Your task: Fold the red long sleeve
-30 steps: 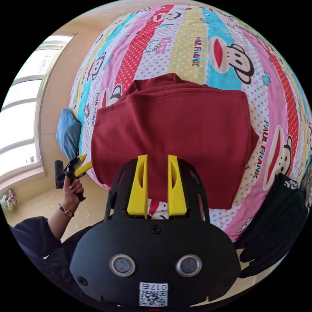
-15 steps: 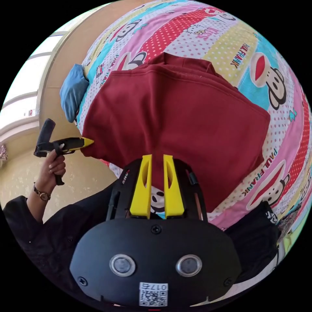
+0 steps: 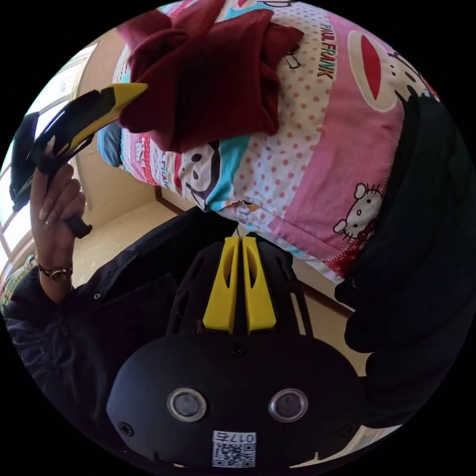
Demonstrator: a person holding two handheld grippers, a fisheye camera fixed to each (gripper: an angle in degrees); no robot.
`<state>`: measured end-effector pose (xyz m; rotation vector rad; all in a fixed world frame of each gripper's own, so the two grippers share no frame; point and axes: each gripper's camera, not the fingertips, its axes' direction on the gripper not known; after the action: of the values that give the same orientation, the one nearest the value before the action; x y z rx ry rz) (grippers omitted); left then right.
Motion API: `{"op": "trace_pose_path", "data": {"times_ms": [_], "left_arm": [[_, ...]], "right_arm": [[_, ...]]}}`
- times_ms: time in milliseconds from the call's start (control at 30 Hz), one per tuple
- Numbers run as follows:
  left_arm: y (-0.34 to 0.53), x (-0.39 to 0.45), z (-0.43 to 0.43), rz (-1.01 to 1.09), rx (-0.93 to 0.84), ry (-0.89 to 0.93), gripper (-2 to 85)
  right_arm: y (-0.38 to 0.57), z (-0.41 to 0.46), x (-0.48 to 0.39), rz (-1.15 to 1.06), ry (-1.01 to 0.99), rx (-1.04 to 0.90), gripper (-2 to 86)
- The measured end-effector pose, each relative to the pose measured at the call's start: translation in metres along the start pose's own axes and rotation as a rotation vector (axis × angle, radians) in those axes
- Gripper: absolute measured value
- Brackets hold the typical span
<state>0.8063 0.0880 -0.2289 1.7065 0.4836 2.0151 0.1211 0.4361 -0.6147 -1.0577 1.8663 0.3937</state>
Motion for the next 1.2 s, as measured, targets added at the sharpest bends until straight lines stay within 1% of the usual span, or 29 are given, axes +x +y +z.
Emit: {"op": "trace_pose_path", "data": {"times_ms": [100,200,267,300,333,400,433,467,500,533,567,600,633,700,767,800,833,867,900,933,967,1000,1033,1067,1100,1167,1200], "left_arm": [[0.006,-0.009,0.022,-0.076,-0.048,0.051,6.1],[0.032,-0.022,0.007,-0.113,0.053,0.081,9.0],[0.051,-0.038,-0.008,-0.148,0.137,0.07,10.4],[0.061,-0.053,-0.017,-0.18,0.193,0.06,11.5],[0.071,-0.072,-0.023,-0.238,0.239,0.048,12.5],[0.079,-0.106,-0.027,-0.315,0.282,0.076,15.1],[0.081,-0.128,-0.024,-0.346,0.285,0.109,16.2],[0.081,-0.139,-0.021,-0.364,0.279,0.12,16.8],[0.081,-0.159,-0.013,-0.396,0.263,0.135,17.9],[0.079,-0.177,-0.003,-0.419,0.235,0.156,19.1],[0.077,-0.185,0.002,-0.428,0.216,0.17,19.7],[0.073,-0.199,0.015,-0.434,0.17,0.211,20.9],[0.068,-0.209,0.032,-0.432,0.109,0.271,22.0],[0.061,-0.214,0.053,-0.402,0.046,0.38,23.4],[0.061,-0.211,0.053,-0.411,0.046,0.336,21.9],[0.06,-0.209,0.055,-0.417,0.001,0.298,16.7],[0.058,-0.207,0.061,-0.415,-0.056,0.327,12.9],[0.058,-0.207,0.064,-0.415,-0.073,0.359,11.8],[0.06,-0.206,0.064,-0.415,-0.071,0.432,10.3],[0.063,-0.204,0.061,-0.416,-0.055,0.499,9.5],[0.065,-0.203,0.059,-0.414,-0.049,0.527,9.2],[0.07,-0.199,0.05,-0.407,-0.026,0.562,8.6],[0.075,-0.193,0.039,-0.397,0.003,0.584,8.2],[0.077,-0.19,0.033,-0.389,0.016,0.599,8.0],[0.082,-0.182,0.022,-0.367,0.034,0.634,7.5],[0.085,-0.17,0.008,-0.335,0.029,0.677,6.7],[0.086,-0.161,0.0,-0.313,0.012,0.688,5.9]], "right_arm": [[0.002,-0.006,0.007,-0.007,-0.006,0.08,2.4],[-0.005,-0.033,-0.008,-0.066,0.078,0.246,2.7],[-0.017,-0.056,-0.028,-0.149,0.146,0.405,2.6],[-0.02,-0.06,-0.033,-0.181,0.154,0.44,2.5],[-0.03,-0.066,-0.043,-0.258,0.168,0.493,2.4],[-0.052,-0.062,-0.056,-0.363,0.201,0.481,2.1],[-0.071,-0.052,-0.062,-0.417,0.249,0.423,1.8],[-0.09,-0.036,-0.063,-0.445,0.349,0.353,1.4],[-0.1,-0.026,-0.06,-0.439,0.422,0.319,1.1],[-0.117,-0.004,-0.051,-0.43,0.541,0.24,0.9],[-0.129,0.011,-0.037,-0.408,0.57,0.189,0.8],[-0.133,0.014,-0.029,-0.388,0.561,0.176,0.7],[-0.139,0.015,-0.017,-0.335,0.524,0.175,0.7],[-0.144,0.008,-0.008,-0.246,0.469,0.183,0.8],[-0.143,-0.001,-0.004,-0.151,0.402,0.218,1.2],[-0.14,-0.004,-0.003,-0.134,0.38,0.234,1.4],[-0.132,-0.012,0.001,-0.1,0.316,0.274,2.0],[-0.12,-0.021,0.007,-0.061,0.231,0.318,3.1],[-0.114,-0.025,0.011,-0.039,0.181,0.333,3.8],[-0.1,-0.03,0.021,0.015,0.068,0.349,6.4],[-0.085,-0.031,0.034,0.088,-0.066,0.348,10.2],[-0.077,-0.029,0.041,0.129,-0.141,0.345,13.1],[-0.061,-0.024,0.055,0.208,-0.327,0.346,18.7],[-0.046,-0.013,0.068,0.272,-0.519,0.347,21.1],[-0.039,-0.007,0.073,0.306,-0.601,0.348,22.3],[-0.021,0.02,0.09,0.435,-0.866,0.388,24.4],[-0.019,0.025,0.093,0.459,-0.925,0.414,24.8]]}}
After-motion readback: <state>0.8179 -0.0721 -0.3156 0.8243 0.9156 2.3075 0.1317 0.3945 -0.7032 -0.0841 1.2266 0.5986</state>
